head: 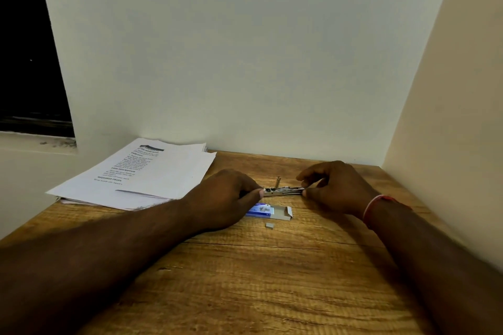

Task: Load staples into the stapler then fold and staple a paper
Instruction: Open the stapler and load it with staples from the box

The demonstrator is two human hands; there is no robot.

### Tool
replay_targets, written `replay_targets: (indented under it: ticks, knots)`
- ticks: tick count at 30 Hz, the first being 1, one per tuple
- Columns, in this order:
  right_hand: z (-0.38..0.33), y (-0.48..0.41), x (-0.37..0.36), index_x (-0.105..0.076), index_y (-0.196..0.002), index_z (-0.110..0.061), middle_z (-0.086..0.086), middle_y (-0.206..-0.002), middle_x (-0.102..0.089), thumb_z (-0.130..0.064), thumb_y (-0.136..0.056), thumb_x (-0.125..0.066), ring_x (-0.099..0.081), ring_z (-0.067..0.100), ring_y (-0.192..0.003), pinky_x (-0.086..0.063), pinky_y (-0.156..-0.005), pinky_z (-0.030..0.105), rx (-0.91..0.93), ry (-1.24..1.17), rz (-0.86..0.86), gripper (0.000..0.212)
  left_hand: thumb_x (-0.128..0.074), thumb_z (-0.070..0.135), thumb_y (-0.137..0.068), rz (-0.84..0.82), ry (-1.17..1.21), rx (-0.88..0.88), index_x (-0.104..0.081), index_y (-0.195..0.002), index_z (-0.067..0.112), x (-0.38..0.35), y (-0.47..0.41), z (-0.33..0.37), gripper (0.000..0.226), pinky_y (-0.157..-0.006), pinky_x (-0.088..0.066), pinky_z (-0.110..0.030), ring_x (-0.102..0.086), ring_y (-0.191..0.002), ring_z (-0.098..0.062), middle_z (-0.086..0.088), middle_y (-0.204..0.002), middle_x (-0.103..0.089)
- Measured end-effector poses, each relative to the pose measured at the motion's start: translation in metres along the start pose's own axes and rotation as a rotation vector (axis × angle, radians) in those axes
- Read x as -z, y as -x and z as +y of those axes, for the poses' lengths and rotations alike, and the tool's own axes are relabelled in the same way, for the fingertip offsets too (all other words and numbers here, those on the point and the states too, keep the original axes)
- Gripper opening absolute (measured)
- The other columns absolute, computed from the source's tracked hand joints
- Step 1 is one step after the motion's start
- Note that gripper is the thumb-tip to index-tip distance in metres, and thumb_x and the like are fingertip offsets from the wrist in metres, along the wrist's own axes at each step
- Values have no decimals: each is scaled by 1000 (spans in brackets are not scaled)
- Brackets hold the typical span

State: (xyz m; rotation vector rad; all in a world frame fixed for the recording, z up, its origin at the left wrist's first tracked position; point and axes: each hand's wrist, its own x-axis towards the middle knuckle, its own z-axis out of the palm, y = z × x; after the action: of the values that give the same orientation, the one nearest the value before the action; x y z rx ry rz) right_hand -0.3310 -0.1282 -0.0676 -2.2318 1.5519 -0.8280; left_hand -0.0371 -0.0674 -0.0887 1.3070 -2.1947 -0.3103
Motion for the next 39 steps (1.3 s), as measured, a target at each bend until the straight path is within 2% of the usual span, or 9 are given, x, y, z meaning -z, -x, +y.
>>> replay_targets:
  ticks: [3,5,8,11,13,18,22,31,39]
  knots:
    - [2,-2,-6,-77,-96,-52,-26,-94,-79,-28,-84,-97,-73,-3,-83,-48,-65,8,-10,-2,-11,34,-70,52,-107,105,30,55,-84,-128,33,0,-5,3,32,-90,-61,-26,-72,-105,-1,14,-124,-83]
    - [5,-3,-10,-83,-96,-46,-26,-96,-78,-30,-86,-95,-72,-2,-84,-47,-67,13,-17,15,-4,22,-79,52,-100,165,30,29,-78,-141,35,0,-11,7,44,-94,-59,-18,-71,-107,7,17,-130,-81]
    - [7,-3,-13,-88,-97,-40,-24,-97,-79,-31,-90,-92,-72,4,-87,-48,-68,18,-28,3,-5,13,-86,46,-96,179,75,1,-78,-140,36,-2,-23,18,46,-99,-62,-22,-74,-107,5,15,-127,-83]
    - [8,-4,-13,-89,-96,-38,-22,-97,-80,-30,-91,-91,-73,6,-88,-50,-70,20,-35,-20,-7,10,-86,37,-98,180,20,-33,-85,-126,34,-8,-36,25,28,-77,-48,5,-68,-92,22,14,-122,-85]
    - [8,-5,-15,-89,-95,-37,-20,-96,-81,-29,-91,-91,-73,6,-88,-50,-70,20,-37,-32,-20,10,-85,33,-100,190,1,-61,-88,-119,33,-11,-40,24,20,-74,-40,10,-61,-89,33,15,-119,-86]
    - [12,-7,-15,-88,-92,-38,-23,-90,-80,-29,-91,-91,-72,3,-85,-49,-68,19,-27,-40,-15,10,-84,34,-101,156,9,-97,-88,-121,33,-15,-52,18,21,-74,-44,6,-66,-92,27,17,-121,-85]
    - [15,-8,-17,-88,-93,-39,-39,-89,-75,-32,-90,-92,-67,-14,-86,-47,-67,18,-11,-50,-44,9,-82,32,-102,29,31,-129,-88,-120,32,-21,-59,12,19,-84,-58,-19,-75,-99,-1,16,-113,-86]
    - [18,-7,-15,-88,-95,-41,-39,-92,-75,-32,-90,-92,-66,-16,-89,-49,-68,21,8,-53,-39,11,-82,23,-103,-62,30,-81,-87,-127,29,-18,-60,11,25,-93,-61,-33,-72,-106,-9,10,-119,-83]
    - [17,-5,-17,-88,-94,-44,-39,-94,-75,-34,-91,-91,-67,-15,-88,-50,-67,18,15,-44,-32,11,-85,27,-100,2,29,-29,-89,-119,28,-13,-54,17,20,-80,-53,-10,-73,-100,-1,13,-116,-86]
